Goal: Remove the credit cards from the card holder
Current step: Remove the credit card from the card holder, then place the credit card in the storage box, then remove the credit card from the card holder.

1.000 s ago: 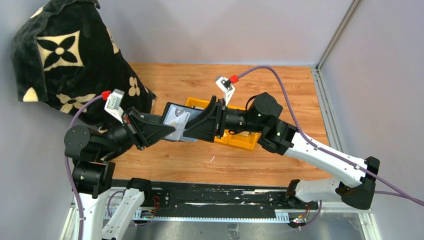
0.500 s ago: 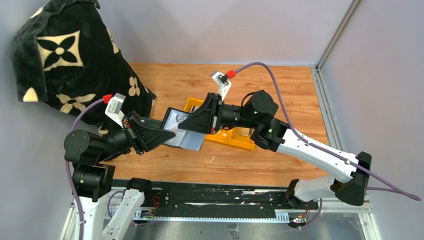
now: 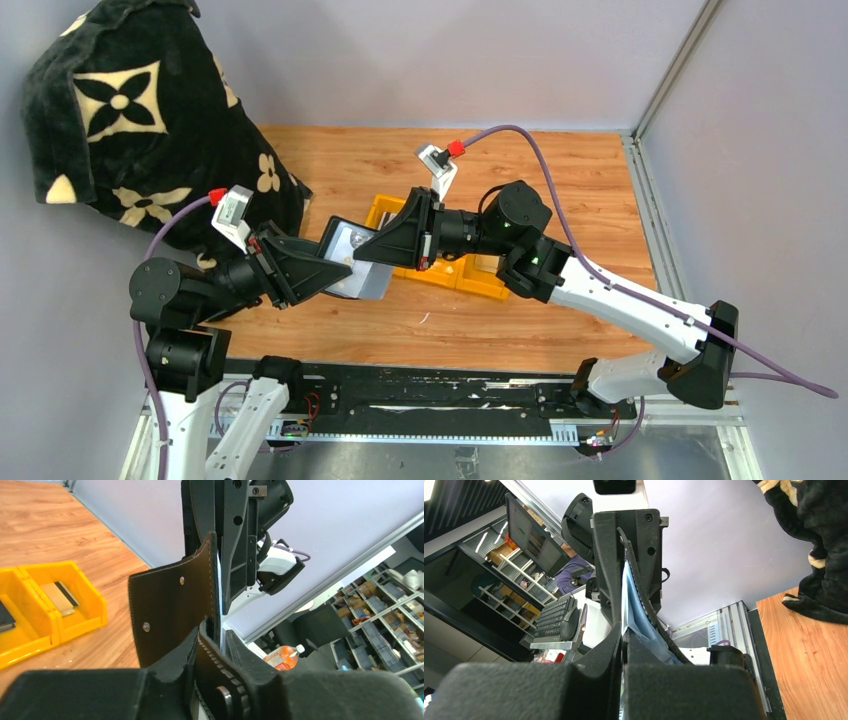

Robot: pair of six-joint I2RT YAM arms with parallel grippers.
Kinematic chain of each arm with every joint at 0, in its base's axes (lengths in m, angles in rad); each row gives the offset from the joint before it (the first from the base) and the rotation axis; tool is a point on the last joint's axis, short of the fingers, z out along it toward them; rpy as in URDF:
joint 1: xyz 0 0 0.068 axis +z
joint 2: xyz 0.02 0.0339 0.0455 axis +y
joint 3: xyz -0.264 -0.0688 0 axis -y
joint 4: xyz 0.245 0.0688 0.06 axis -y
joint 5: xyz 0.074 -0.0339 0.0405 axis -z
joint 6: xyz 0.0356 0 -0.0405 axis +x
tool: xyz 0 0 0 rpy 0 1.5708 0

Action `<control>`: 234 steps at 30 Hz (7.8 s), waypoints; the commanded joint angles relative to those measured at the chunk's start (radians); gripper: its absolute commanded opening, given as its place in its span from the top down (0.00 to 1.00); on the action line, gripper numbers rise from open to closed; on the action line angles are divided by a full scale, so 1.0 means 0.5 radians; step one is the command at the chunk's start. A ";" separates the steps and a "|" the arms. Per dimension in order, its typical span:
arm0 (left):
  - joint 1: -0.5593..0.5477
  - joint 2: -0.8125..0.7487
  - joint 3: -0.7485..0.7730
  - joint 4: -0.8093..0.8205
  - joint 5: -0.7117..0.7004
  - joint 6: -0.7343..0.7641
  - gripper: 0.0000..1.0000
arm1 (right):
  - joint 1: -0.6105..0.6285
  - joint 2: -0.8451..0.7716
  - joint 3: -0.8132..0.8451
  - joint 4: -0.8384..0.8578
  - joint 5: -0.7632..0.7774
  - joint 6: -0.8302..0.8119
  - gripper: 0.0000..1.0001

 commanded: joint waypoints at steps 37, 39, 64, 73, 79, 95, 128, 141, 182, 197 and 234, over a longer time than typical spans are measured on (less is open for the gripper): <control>0.000 0.064 0.182 -0.006 -0.089 -0.075 0.98 | 0.012 -0.210 -0.451 0.556 -0.029 0.164 1.00; 0.000 0.066 0.188 -0.019 -0.093 -0.078 0.96 | 0.012 -0.219 -0.454 0.548 -0.033 0.158 1.00; 0.000 0.063 0.237 -0.054 -0.142 -0.064 0.99 | 0.017 -0.235 -0.444 0.412 -0.019 0.096 1.00; 0.000 0.077 0.345 -0.265 -0.385 0.099 1.00 | 0.033 -0.260 -0.558 0.563 0.076 0.127 1.00; 0.000 0.056 0.354 -0.291 -0.486 0.135 1.00 | 0.033 -0.261 -0.557 0.573 0.075 0.136 1.00; 0.000 0.185 0.728 -0.787 -0.827 0.863 1.00 | -0.239 -0.345 -0.579 -0.039 -0.073 0.060 1.00; 0.000 0.222 0.676 -0.883 -0.423 1.071 1.00 | -0.685 1.673 1.093 -1.682 0.479 -0.663 1.00; 0.000 0.211 0.672 -0.863 -0.354 1.080 1.00 | -0.666 1.980 1.349 -1.742 0.653 -0.666 0.97; 0.000 0.217 0.607 -0.098 0.229 0.340 1.00 | -0.181 -0.232 -0.480 0.188 -0.650 -0.986 0.13; 0.000 0.217 0.659 -0.137 0.212 0.349 1.00 | 0.002 -0.415 -0.605 0.193 -0.568 -1.015 0.33; 0.000 0.234 0.672 -0.164 0.147 0.316 1.00 | 0.155 -0.503 -0.440 0.042 -0.043 -1.202 0.90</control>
